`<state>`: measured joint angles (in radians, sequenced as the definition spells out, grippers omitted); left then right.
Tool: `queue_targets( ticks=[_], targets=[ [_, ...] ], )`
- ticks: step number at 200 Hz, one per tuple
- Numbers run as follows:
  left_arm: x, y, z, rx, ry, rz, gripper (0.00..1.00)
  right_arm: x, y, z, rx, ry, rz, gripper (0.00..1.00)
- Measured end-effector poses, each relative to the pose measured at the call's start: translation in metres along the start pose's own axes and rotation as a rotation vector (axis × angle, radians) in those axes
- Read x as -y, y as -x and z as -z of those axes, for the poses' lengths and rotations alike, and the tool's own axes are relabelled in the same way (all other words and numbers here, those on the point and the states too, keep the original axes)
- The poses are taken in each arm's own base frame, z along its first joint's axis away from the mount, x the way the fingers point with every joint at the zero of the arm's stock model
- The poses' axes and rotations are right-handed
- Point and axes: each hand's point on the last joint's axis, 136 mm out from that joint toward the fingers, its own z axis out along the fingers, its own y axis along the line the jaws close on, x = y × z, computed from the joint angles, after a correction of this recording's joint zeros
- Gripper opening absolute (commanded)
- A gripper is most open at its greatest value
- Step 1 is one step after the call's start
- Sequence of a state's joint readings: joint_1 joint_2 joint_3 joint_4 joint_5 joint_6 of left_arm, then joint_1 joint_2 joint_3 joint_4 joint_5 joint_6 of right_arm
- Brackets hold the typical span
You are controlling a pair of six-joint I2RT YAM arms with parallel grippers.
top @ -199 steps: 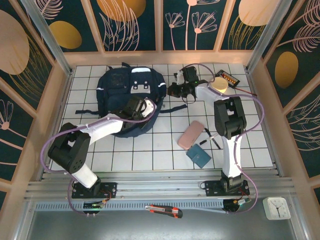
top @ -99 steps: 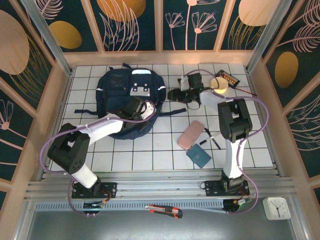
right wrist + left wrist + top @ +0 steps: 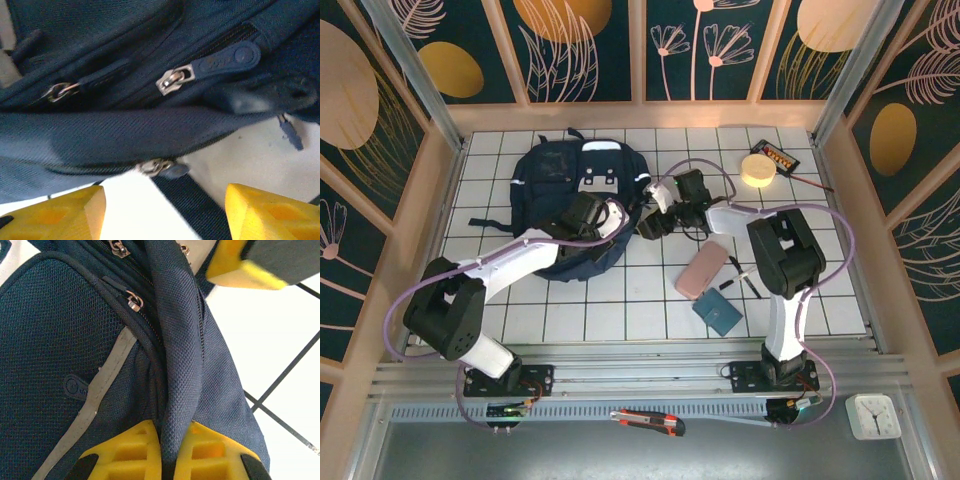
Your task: Pack the student bag
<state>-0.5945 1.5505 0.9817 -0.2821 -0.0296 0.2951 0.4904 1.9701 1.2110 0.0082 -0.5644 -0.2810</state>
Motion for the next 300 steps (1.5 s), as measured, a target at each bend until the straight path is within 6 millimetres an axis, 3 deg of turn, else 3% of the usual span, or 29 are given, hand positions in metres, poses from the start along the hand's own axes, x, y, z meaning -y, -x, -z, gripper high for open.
queue_targets(
  ticks=[63, 97, 147, 165, 173, 182, 190, 256, 294, 300],
  targets=[
    [0.000, 0.000, 0.004, -0.001, 0.000, 0.000, 0.00, 0.011, 0.002, -0.021, -0.013, -0.010, 0.030, 0.57],
    [0.000, 0.000, 0.005, -0.004, 0.000, -0.004, 0.00, 0.010, -0.001, -0.023, -0.024, -0.007, 0.036, 0.64],
    [-0.001, 0.001, 0.006, -0.008, -0.002, -0.011, 0.00, 0.009, -0.011, -0.025, -0.038, -0.006, 0.051, 0.62],
    [-0.001, 0.000, 0.006, -0.008, -0.002, -0.012, 0.00, 0.010, -0.005, -0.026, -0.030, -0.013, 0.064, 0.51],
    [0.000, 0.001, 0.006, -0.007, -0.005, -0.012, 0.00, 0.012, -0.001, -0.027, -0.024, -0.018, 0.071, 0.36],
    [0.000, 0.001, 0.006, -0.007, -0.005, -0.014, 0.00, 0.014, 0.003, -0.028, -0.019, -0.025, 0.075, 0.13],
    [0.000, 0.001, 0.006, -0.006, -0.005, -0.014, 0.00, 0.015, 0.006, -0.029, -0.014, -0.026, 0.082, 0.00],
    [0.001, 0.000, 0.010, 0.001, -0.006, -0.022, 0.00, 0.020, 0.007, -0.027, -0.018, -0.035, 0.075, 0.00],
    [0.007, -0.013, 0.012, -0.006, -0.030, -0.038, 0.00, 0.057, 0.014, -0.018, -0.008, -0.111, -0.003, 0.00],
    [0.008, -0.014, 0.013, -0.005, -0.033, -0.038, 0.00, 0.064, 0.016, -0.016, -0.003, -0.123, -0.011, 0.13]
  ],
)
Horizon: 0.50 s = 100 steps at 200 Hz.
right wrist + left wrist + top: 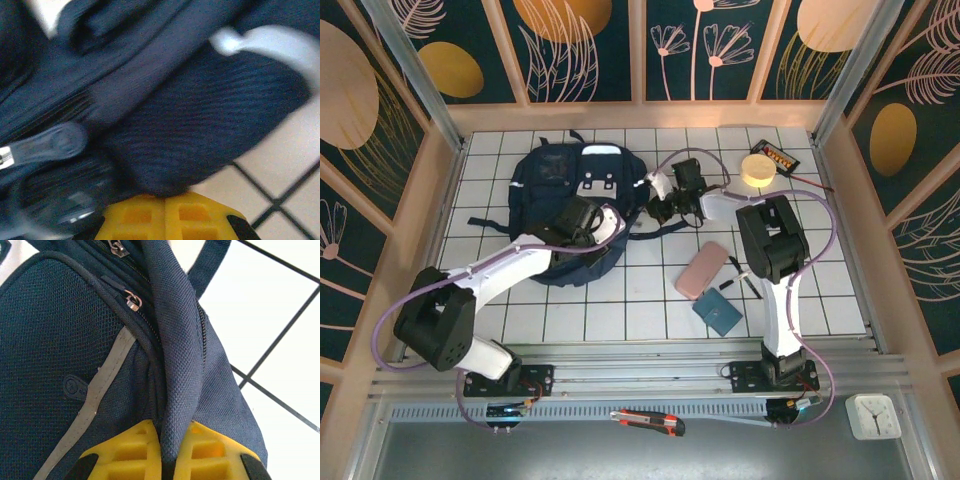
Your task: Pack the student bag
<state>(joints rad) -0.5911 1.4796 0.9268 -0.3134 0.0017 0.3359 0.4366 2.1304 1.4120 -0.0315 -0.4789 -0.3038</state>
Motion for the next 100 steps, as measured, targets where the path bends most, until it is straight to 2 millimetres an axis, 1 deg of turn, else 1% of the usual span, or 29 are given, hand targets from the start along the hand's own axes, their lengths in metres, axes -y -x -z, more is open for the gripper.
queue_targets(
  ticks=[13, 20, 30, 34, 38, 43, 45, 48, 51, 52, 54, 63, 72, 83, 92, 100],
  targets=[
    [0.002, 0.000, 0.001, 0.004, -0.008, 0.000, 0.00, 0.007, 0.000, 0.002, 0.001, -0.009, -0.027, 0.41],
    [0.002, 0.000, 0.001, 0.005, -0.012, 0.002, 0.00, 0.008, -0.001, 0.003, -0.001, -0.009, -0.037, 0.51],
    [0.003, 0.000, 0.001, 0.007, -0.017, 0.004, 0.01, 0.006, -0.003, 0.003, -0.002, 0.001, -0.040, 0.62],
    [0.003, 0.000, 0.001, 0.006, -0.018, 0.007, 0.12, 0.005, -0.004, 0.003, -0.002, 0.005, -0.054, 0.65],
    [0.003, -0.001, 0.001, 0.005, -0.020, 0.008, 0.27, 0.003, -0.006, 0.004, -0.001, 0.011, -0.051, 0.69],
    [0.004, -0.001, 0.001, 0.005, -0.022, 0.013, 0.50, 0.000, -0.009, 0.006, -0.004, 0.017, -0.061, 0.73],
    [0.004, -0.001, 0.001, 0.005, -0.022, 0.015, 0.57, -0.002, -0.011, 0.007, -0.006, 0.022, -0.071, 0.75],
    [0.004, 0.000, 0.001, 0.006, -0.023, 0.018, 0.63, -0.004, -0.013, 0.010, -0.010, 0.025, -0.082, 0.84],
    [0.004, 0.000, 0.001, 0.006, -0.023, 0.025, 0.66, -0.007, -0.015, 0.012, -0.009, 0.035, -0.082, 0.91],
    [0.004, 0.000, 0.001, 0.007, -0.023, 0.028, 0.67, -0.008, -0.016, 0.012, -0.011, 0.037, -0.089, 0.95],
    [0.004, 0.000, 0.001, 0.008, -0.023, 0.031, 0.68, -0.009, -0.018, 0.014, -0.013, 0.038, -0.106, 0.98],
    [0.003, 0.002, 0.003, 0.017, -0.021, 0.049, 0.72, -0.018, -0.022, 0.023, -0.016, 0.059, -0.133, 0.99],
    [0.001, 0.008, 0.007, 0.042, -0.009, 0.066, 0.75, -0.024, -0.020, 0.032, -0.007, 0.070, -0.160, 0.99],
    [-0.006, 0.017, 0.018, 0.088, 0.020, 0.095, 0.78, -0.025, -0.007, 0.044, 0.024, 0.077, -0.194, 0.99],
    [-0.013, 0.026, 0.029, 0.134, 0.047, 0.115, 0.77, -0.024, 0.006, 0.053, 0.054, 0.076, -0.205, 0.99],
    [-0.021, 0.034, 0.041, 0.180, 0.077, 0.136, 0.75, -0.022, 0.019, 0.060, 0.082, 0.079, -0.199, 0.95]
  ],
)
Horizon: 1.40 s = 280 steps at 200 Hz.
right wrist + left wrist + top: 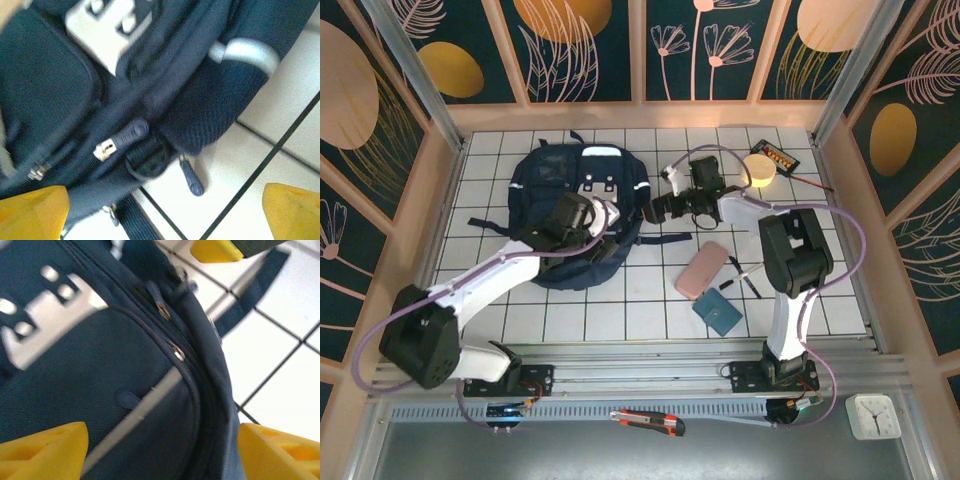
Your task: Pack the student bag
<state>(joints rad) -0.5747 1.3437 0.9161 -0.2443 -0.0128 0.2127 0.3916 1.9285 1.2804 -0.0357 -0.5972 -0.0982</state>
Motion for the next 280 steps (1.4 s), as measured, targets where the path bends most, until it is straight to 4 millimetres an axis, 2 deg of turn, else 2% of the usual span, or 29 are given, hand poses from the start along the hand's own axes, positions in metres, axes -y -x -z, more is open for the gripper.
queue_targets(
  ticks=[16, 31, 43, 63, 97, 132, 181, 228, 280],
  targets=[
    [-0.018, 0.014, 0.013, 0.065, 0.044, 0.045, 0.69, -0.004, 0.020, 0.005, 0.043, 0.019, 0.052, 0.89],
    [-0.033, 0.012, 0.013, 0.061, 0.074, 0.065, 0.67, -0.011, 0.023, 0.004, 0.049, 0.041, 0.144, 0.89],
    [-0.040, 0.003, 0.005, 0.026, 0.091, 0.056, 0.66, -0.018, 0.019, -0.001, 0.040, 0.055, 0.231, 0.89],
    [-0.038, -0.016, -0.009, -0.039, 0.085, -0.001, 0.65, -0.029, 0.010, -0.016, 0.015, 0.087, 0.374, 0.89],
    [-0.036, -0.040, -0.022, -0.115, 0.083, -0.089, 0.65, -0.030, 0.002, -0.044, -0.012, 0.113, 0.489, 0.87],
    [-0.034, -0.054, -0.033, -0.156, 0.075, -0.166, 0.66, -0.024, 0.003, -0.047, -0.009, 0.101, 0.489, 0.86],
    [-0.028, -0.073, -0.036, -0.165, 0.057, -0.233, 0.72, -0.017, 0.013, -0.044, 0.026, 0.083, 0.476, 0.87],
    [-0.024, -0.076, -0.036, -0.141, 0.047, -0.279, 0.76, -0.016, 0.018, -0.043, 0.045, 0.078, 0.454, 0.86],
    [-0.023, -0.075, -0.036, -0.124, 0.046, -0.326, 0.91, -0.016, 0.024, -0.042, 0.066, 0.074, 0.439, 0.87]
  ],
)
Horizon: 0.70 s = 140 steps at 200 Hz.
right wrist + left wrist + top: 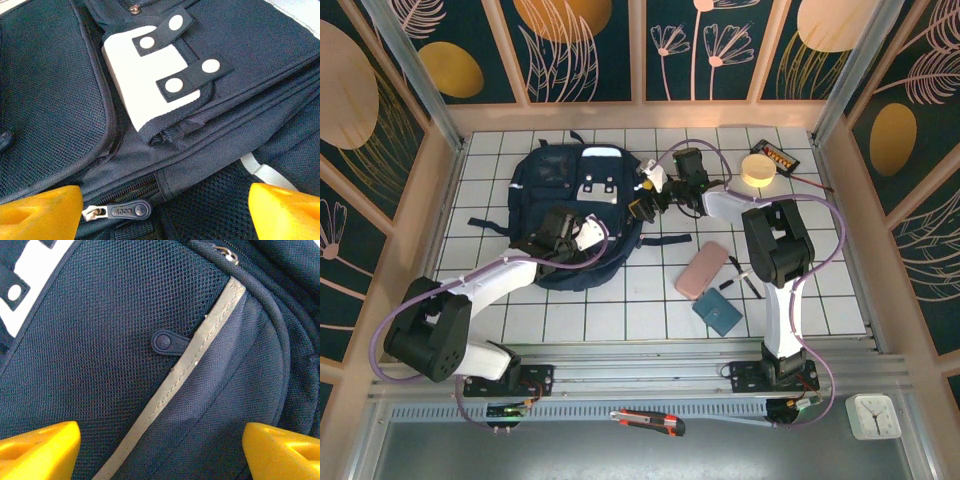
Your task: Pack the student bag
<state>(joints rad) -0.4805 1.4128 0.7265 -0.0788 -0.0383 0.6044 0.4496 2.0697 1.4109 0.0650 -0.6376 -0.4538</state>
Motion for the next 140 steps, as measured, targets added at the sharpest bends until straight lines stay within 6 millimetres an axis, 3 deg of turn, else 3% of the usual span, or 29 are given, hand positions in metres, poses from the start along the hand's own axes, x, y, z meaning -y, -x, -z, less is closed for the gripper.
queue_targets(
  ticks=[37, 84, 112, 124, 132, 140],
  targets=[
    [0.002, -0.002, 0.002, 0.026, 0.021, -0.036, 0.97, 0.007, -0.003, 0.003, 0.016, -0.017, -0.031, 0.87],
    [0.005, -0.002, 0.001, 0.035, 0.034, -0.068, 0.97, 0.011, -0.008, 0.005, 0.020, -0.027, -0.052, 0.87],
    [0.009, -0.002, -0.005, 0.021, 0.027, -0.087, 0.92, 0.009, -0.012, 0.004, 0.020, -0.021, -0.072, 0.87],
    [0.011, -0.002, -0.010, 0.011, 0.023, -0.096, 0.84, 0.008, -0.014, 0.004, 0.020, -0.018, -0.077, 0.87],
    [0.013, -0.001, -0.014, 0.005, 0.020, -0.102, 0.71, 0.006, -0.016, 0.005, 0.019, -0.014, -0.082, 0.87],
    [0.014, 0.000, -0.019, 0.000, 0.016, -0.105, 0.51, 0.004, -0.019, 0.005, 0.015, -0.011, -0.092, 0.87]
  ],
)
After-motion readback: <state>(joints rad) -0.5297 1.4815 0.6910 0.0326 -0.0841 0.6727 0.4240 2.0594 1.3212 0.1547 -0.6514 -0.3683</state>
